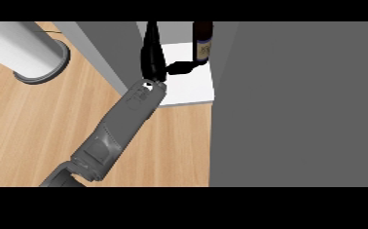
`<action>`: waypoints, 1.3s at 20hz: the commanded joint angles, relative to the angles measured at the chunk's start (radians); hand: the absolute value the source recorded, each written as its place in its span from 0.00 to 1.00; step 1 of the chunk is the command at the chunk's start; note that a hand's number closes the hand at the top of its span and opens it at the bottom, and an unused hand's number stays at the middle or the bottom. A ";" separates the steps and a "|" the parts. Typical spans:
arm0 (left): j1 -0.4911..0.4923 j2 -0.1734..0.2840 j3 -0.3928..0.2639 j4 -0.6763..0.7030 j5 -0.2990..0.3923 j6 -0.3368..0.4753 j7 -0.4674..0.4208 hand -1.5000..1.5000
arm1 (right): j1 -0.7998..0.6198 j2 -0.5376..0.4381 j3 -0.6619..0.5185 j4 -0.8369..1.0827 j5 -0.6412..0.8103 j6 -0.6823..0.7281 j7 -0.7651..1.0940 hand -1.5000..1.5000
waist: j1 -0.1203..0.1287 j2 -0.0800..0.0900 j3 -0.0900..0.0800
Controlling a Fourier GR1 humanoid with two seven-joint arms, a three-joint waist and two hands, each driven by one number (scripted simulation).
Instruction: Pick up the wine, place it into the cabinet and close the cabinet
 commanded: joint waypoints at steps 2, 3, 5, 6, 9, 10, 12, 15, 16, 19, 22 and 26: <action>0.010 0.000 0.041 -0.067 0.094 0.004 -0.085 0.00 | 0.022 -0.002 0.006 -0.132 -0.023 -0.056 0.070 0.00 | 0.025 -0.007 0.001; 0.076 0.000 0.054 -0.090 0.114 0.018 -0.160 0.00 | 0.027 -0.010 -0.016 -0.122 -0.033 -0.043 0.052 0.00 | 0.027 -0.007 0.001; 0.036 0.000 0.061 -0.123 0.161 -0.009 -0.155 0.00 | 0.010 0.000 0.007 -0.120 -0.027 -0.064 0.069 0.00 | 0.031 -0.008 0.001; 0.106 0.000 0.048 -0.189 0.199 -0.028 -0.187 0.00 | 0.020 0.021 0.038 -0.088 0.017 -0.060 0.051 0.00 | 0.042 -0.013 0.001; 0.189 0.000 -0.004 -0.255 0.253 -0.059 -0.256 0.00 | 0.045 -0.004 0.023 -0.163 -0.005 -0.070 0.079 0.00 | 0.045 -0.017 0.001; 0.124 0.000 -0.003 -0.236 0.282 -0.069 -0.231 0.00 | 0.003 -0.032 -0.039 -0.112 -0.056 -0.052 0.068 0.00 | 0.043 -0.014 0.002; 0.148 0.000 -0.008 -0.255 0.295 -0.099 -0.235 0.00 | -0.015 -0.005 0.019 -0.183 -0.031 -0.140 0.148 0.00 | 0.060 -0.016 0.001; 0.226 0.000 -0.125 -0.385 0.314 -0.060 -0.210 0.00 | 0.004 -0.017 -0.009 -0.148 -0.008 -0.089 0.084 0.00 | 0.068 -0.023 0.003; 0.258 0.000 -0.086 -0.405 0.294 -0.115 -0.233 0.00 | 0.015 0.026 0.057 -0.188 0.043 -0.155 0.122 0.00 | 0.082 -0.025 0.002; 0.285 0.025 -0.109 -0.459 0.257 -0.134 -0.205 0.00 | 0.040 -0.017 -0.019 -0.210 -0.037 -0.125 0.110 0.00 | 0.087 -0.027 0.003; 0.326 0.028 -0.188 -0.593 0.237 -0.103 -0.112 0.00 | 0.058 -0.001 0.005 -0.193 0.009 -0.131 0.095 0.00 | 0.093 -0.030 0.003; 0.446 0.062 -0.206 -0.776 0.250 -0.148 -0.107 0.00 | 0.034 0.013 0.049 -0.177 0.063 -0.147 0.088 0.00 | 0.100 -0.031 0.003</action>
